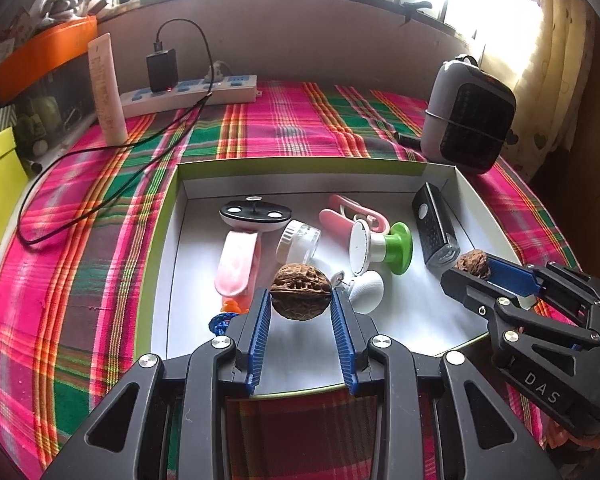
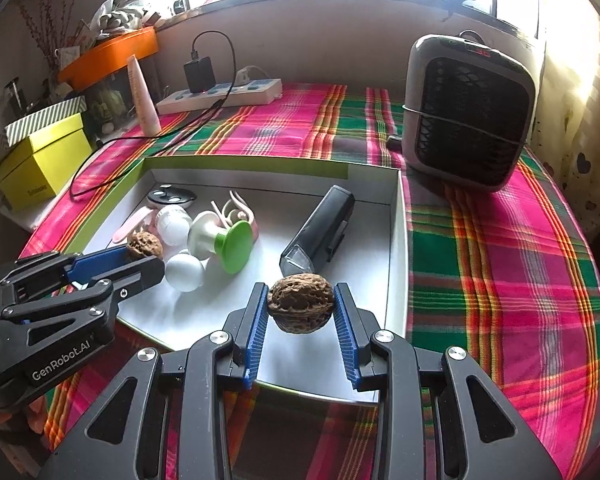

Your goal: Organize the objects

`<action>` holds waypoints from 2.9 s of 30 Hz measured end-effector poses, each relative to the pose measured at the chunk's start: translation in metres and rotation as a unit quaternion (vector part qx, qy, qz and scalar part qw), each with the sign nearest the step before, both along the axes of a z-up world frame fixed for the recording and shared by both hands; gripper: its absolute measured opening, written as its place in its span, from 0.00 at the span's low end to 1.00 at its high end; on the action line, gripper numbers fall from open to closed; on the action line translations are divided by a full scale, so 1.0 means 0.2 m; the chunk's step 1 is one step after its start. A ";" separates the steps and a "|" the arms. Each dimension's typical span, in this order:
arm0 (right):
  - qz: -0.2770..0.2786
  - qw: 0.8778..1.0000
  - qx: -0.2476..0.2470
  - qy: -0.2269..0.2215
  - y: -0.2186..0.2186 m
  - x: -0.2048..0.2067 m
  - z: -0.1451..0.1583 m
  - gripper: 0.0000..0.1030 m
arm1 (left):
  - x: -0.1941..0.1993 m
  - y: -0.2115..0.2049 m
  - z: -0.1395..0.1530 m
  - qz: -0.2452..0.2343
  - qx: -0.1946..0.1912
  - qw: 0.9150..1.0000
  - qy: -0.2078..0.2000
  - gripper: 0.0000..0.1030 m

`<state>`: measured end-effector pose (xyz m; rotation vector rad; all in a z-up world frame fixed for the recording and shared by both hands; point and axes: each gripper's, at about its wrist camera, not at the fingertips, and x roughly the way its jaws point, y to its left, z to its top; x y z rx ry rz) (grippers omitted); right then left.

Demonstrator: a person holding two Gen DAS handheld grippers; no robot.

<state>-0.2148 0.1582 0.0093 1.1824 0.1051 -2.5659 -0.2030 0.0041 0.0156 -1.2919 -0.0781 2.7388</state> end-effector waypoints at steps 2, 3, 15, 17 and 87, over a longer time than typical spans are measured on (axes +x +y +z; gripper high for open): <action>0.001 1.000 0.001 0.000 0.00 0.00 0.00 0.33 | 0.00 0.00 0.00 0.001 0.000 1.000 -0.001 0.28; 0.000 1.000 0.002 0.001 -0.01 0.00 0.00 0.33 | 0.00 0.00 0.00 0.002 0.000 1.000 -0.001 0.28; 0.001 1.000 0.003 0.007 -0.02 0.00 -0.01 0.33 | 0.00 -0.01 -0.01 0.002 0.001 1.000 -0.003 0.28; 0.001 1.000 0.003 0.008 -0.02 0.00 -0.01 0.33 | 0.00 -0.01 -0.01 0.002 0.002 1.000 -0.003 0.28; -0.018 0.999 -0.008 0.046 -0.04 0.39 0.13 0.43 | 0.44 -0.04 0.14 0.021 -0.013 0.999 0.043 0.46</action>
